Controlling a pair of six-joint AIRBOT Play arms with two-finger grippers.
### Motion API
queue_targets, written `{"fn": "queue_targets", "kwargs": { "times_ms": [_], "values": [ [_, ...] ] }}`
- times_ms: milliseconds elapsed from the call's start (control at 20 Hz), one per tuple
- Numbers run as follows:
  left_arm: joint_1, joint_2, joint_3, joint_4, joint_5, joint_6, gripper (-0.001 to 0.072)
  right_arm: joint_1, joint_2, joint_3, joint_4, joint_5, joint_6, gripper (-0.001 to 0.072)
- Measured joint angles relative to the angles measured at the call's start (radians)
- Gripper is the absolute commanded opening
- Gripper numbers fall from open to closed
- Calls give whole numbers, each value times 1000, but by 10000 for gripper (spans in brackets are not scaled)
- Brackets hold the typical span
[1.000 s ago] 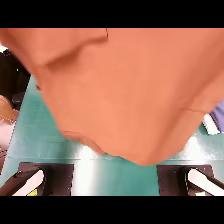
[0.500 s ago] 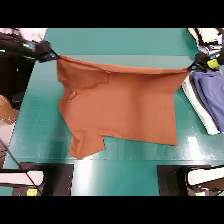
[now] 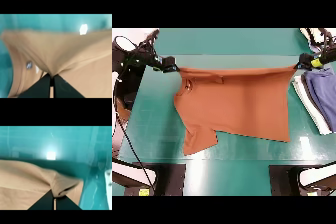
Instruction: Fold the shirts.
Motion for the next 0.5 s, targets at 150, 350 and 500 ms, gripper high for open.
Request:
{"fn": "queue_targets", "kwargs": {
  "times_ms": [150,350,500],
  "values": [
    [1,-3,-68,51,-23,6,29,20,73,-179,-35,-47,-10,14],
    [1,-5,-177,62,33,8,31,59,141,-386,-51,-146,-14,16],
    [2,-5,-219,61,47,8,550,70,174,-480,-24,-212,-16,377]
  ]
}}
